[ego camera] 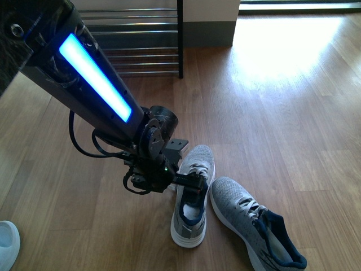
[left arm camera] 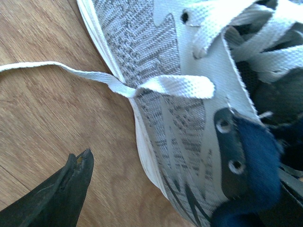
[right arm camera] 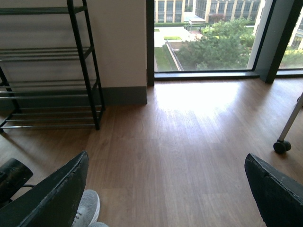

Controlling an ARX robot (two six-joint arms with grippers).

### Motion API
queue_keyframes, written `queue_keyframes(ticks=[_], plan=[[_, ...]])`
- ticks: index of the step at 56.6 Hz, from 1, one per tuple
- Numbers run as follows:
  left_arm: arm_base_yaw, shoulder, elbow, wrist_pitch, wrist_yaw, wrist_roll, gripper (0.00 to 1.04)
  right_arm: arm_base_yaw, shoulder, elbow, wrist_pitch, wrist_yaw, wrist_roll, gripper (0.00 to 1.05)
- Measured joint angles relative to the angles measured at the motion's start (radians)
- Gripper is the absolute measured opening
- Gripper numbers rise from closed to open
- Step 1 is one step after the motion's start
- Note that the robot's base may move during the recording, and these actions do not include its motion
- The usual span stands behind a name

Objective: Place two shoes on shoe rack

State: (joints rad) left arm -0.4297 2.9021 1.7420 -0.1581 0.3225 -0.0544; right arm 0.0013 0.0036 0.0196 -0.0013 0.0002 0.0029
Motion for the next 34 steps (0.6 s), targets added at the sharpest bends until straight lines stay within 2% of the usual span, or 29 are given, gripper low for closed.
queue_keyframes(ticks=[3, 9, 29, 34], plan=[[-0.002, 0.015, 0.021, 0.001, -0.038, 0.011, 0.84, 0.000, 0.000, 0.000, 0.000, 0.000, 0.000, 0.96], [0.000, 0.027, 0.040, -0.001, -0.051, 0.030, 0.61, 0.000, 0.000, 0.000, 0.000, 0.000, 0.000, 0.96], [0.012, 0.033, 0.044, 0.013, -0.077, 0.048, 0.11, 0.000, 0.000, 0.000, 0.000, 0.000, 0.000, 0.96], [0.020, 0.031, 0.028, 0.035, -0.092, 0.044, 0.01, 0.000, 0.000, 0.000, 0.000, 0.000, 0.000, 0.96]])
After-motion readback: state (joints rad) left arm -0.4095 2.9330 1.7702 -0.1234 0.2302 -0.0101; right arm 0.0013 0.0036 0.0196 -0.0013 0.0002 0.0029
